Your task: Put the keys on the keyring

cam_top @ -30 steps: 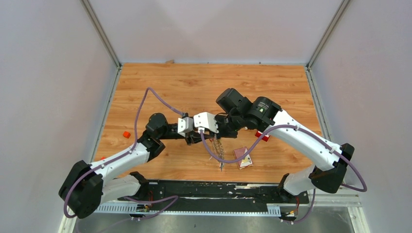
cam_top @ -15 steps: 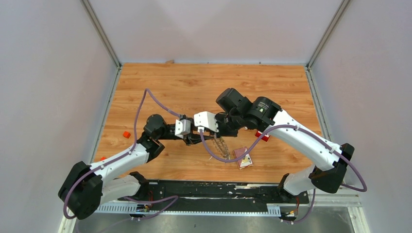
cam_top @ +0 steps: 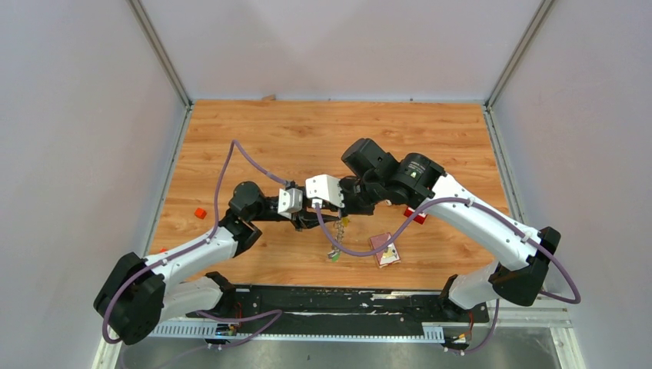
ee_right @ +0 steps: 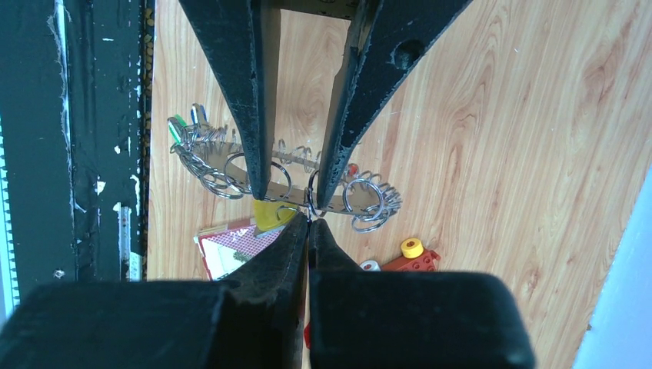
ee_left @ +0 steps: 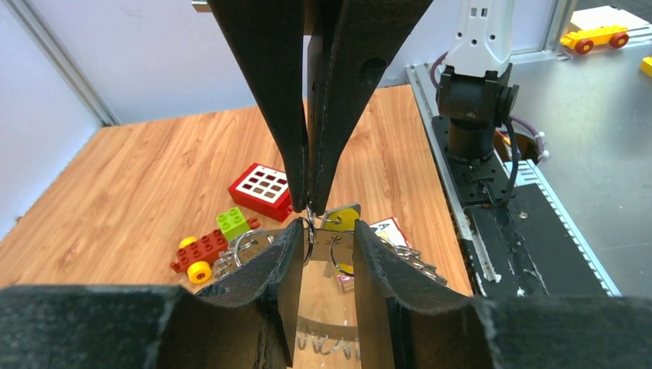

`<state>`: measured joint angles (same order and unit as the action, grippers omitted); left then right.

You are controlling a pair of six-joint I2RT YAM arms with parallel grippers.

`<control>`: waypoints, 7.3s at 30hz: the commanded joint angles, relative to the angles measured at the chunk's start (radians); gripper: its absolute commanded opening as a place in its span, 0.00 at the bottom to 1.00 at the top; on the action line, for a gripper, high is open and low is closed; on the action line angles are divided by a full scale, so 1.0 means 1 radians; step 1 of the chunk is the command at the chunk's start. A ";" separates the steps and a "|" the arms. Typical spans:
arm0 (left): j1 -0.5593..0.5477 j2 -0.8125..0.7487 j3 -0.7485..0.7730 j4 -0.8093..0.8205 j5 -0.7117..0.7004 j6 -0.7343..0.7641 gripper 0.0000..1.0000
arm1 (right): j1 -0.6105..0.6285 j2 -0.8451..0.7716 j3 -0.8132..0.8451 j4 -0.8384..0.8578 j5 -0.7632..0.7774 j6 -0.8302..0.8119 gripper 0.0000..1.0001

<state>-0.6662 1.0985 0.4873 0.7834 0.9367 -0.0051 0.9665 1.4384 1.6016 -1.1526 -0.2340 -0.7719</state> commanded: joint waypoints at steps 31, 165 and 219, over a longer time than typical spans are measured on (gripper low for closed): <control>-0.007 0.030 0.008 0.039 -0.060 -0.024 0.18 | 0.003 -0.018 -0.020 0.078 -0.070 0.013 0.00; 0.006 0.014 -0.100 0.441 -0.048 -0.214 0.00 | -0.269 -0.190 -0.239 0.188 -0.618 0.056 0.50; -0.001 0.103 -0.125 0.664 -0.176 -0.421 0.00 | -0.250 -0.226 -0.482 0.669 -0.720 0.250 0.00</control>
<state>-0.6643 1.1999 0.3542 1.3842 0.7998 -0.4290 0.6975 1.2415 1.1221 -0.6075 -0.9001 -0.5545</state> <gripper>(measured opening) 0.006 0.048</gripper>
